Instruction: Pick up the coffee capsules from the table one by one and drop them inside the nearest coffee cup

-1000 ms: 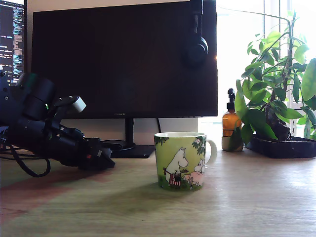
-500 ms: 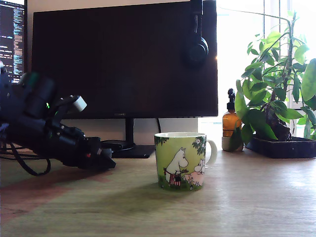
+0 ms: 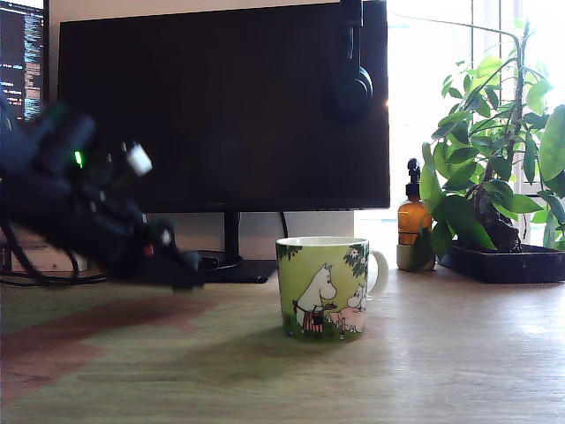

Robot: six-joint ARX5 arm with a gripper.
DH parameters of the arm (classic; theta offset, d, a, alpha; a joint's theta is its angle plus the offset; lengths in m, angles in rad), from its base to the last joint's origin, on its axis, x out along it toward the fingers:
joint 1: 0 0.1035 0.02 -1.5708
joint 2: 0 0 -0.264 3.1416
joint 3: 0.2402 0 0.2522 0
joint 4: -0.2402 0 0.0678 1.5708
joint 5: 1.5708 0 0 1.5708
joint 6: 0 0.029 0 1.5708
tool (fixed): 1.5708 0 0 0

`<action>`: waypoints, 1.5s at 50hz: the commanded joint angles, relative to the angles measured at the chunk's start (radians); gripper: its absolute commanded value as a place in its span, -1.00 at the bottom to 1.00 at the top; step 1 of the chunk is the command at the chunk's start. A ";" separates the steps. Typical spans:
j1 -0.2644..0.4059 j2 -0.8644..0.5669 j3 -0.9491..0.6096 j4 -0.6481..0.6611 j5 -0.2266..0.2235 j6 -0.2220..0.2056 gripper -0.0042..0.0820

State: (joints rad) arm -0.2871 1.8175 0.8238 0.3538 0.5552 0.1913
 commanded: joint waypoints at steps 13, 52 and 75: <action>-0.011 -0.144 -0.068 -0.079 0.006 0.027 -0.53; -0.171 -0.393 -0.118 -0.232 0.001 0.026 -0.53; -0.270 -0.393 -0.118 -0.250 -0.015 -0.010 -0.53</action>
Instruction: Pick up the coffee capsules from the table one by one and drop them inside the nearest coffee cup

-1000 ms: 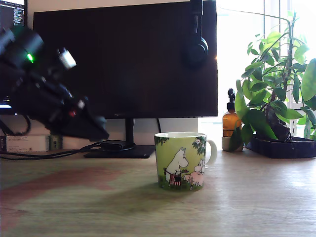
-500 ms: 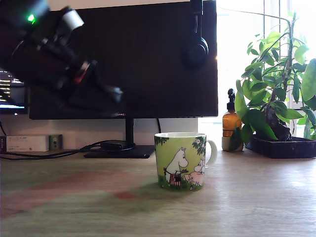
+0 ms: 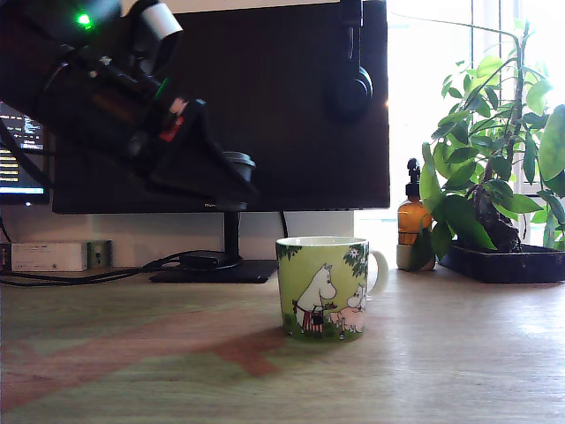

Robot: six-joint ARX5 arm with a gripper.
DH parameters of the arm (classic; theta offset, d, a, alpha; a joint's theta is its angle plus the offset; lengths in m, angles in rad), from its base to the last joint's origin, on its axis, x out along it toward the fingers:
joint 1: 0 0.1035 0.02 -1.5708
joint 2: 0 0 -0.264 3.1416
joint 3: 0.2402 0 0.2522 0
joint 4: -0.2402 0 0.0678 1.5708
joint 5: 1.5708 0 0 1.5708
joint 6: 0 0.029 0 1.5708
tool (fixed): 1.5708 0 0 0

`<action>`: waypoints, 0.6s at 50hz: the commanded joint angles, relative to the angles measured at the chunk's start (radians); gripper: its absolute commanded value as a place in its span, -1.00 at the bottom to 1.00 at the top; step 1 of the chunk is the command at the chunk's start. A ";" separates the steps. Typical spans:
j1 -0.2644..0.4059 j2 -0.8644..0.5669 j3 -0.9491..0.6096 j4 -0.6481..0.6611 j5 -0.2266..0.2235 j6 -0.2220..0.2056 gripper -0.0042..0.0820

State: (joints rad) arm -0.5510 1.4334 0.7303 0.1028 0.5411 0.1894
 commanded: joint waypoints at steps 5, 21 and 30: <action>-0.018 -0.009 -0.024 -0.002 -0.005 -0.008 -0.53; -0.051 -0.008 -0.013 -0.015 -0.075 -0.018 -0.53; -0.080 -0.007 0.033 -0.048 -0.106 -0.018 -0.53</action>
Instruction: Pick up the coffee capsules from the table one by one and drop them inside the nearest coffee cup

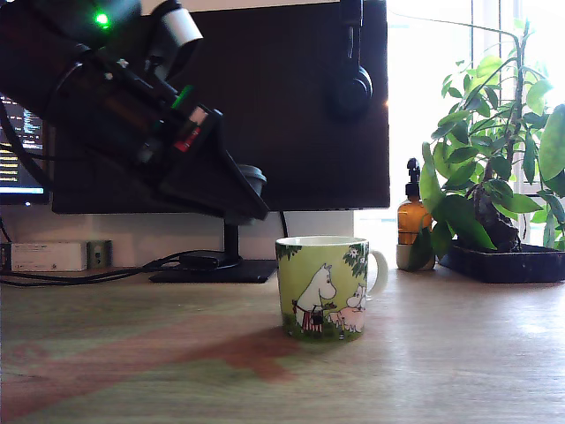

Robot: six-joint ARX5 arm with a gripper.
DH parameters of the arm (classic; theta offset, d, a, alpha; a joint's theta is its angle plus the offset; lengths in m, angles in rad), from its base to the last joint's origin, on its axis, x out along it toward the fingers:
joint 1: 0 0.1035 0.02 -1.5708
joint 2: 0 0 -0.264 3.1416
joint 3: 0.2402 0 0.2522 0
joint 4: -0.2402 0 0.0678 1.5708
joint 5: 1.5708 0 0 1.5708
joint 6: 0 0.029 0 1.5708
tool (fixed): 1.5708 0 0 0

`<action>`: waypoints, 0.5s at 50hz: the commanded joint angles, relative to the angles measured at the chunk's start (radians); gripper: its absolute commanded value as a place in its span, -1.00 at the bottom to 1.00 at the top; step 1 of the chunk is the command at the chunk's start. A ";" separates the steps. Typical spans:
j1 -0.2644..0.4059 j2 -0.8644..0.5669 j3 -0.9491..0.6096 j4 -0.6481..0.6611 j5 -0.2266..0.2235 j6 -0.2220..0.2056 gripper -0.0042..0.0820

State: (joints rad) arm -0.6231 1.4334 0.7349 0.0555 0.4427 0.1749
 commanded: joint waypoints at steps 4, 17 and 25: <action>-0.017 -0.006 0.050 -0.017 -0.016 -0.003 -0.53; -0.037 0.012 0.105 -0.061 -0.034 -0.003 -0.53; -0.043 0.054 0.162 -0.097 -0.047 0.002 -0.52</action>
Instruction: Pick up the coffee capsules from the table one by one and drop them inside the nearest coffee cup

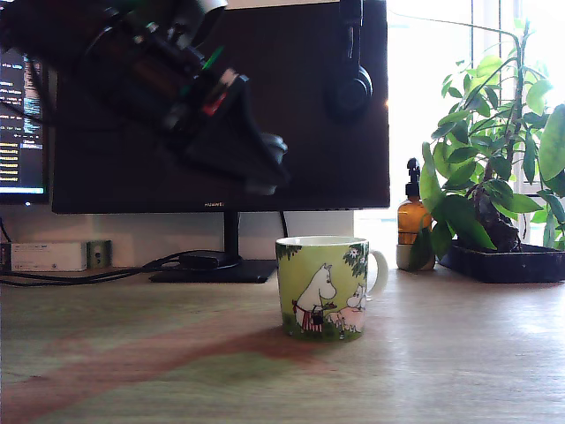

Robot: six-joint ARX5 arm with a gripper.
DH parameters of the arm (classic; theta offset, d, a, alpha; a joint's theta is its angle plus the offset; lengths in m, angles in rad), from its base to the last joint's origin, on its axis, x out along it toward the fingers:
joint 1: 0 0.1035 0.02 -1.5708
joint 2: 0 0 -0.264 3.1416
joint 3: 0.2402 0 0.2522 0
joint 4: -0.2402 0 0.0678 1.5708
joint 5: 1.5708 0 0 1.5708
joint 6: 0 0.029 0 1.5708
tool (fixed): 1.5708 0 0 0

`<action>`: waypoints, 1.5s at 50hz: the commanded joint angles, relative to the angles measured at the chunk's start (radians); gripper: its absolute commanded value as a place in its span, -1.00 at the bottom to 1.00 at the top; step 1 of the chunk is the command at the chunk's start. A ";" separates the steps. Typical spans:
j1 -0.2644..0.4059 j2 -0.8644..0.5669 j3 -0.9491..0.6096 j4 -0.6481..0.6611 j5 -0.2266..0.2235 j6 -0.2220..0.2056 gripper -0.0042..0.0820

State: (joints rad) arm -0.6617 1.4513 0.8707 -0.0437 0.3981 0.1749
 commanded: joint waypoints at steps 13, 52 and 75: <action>-0.024 0.128 0.143 -0.073 -0.008 0.013 -0.52; -0.081 0.322 0.290 -0.174 -0.060 0.018 -0.52; -0.094 0.322 0.290 -0.171 -0.094 0.016 -0.52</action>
State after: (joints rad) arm -0.7528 1.7569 1.1568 -0.2176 0.3050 0.1879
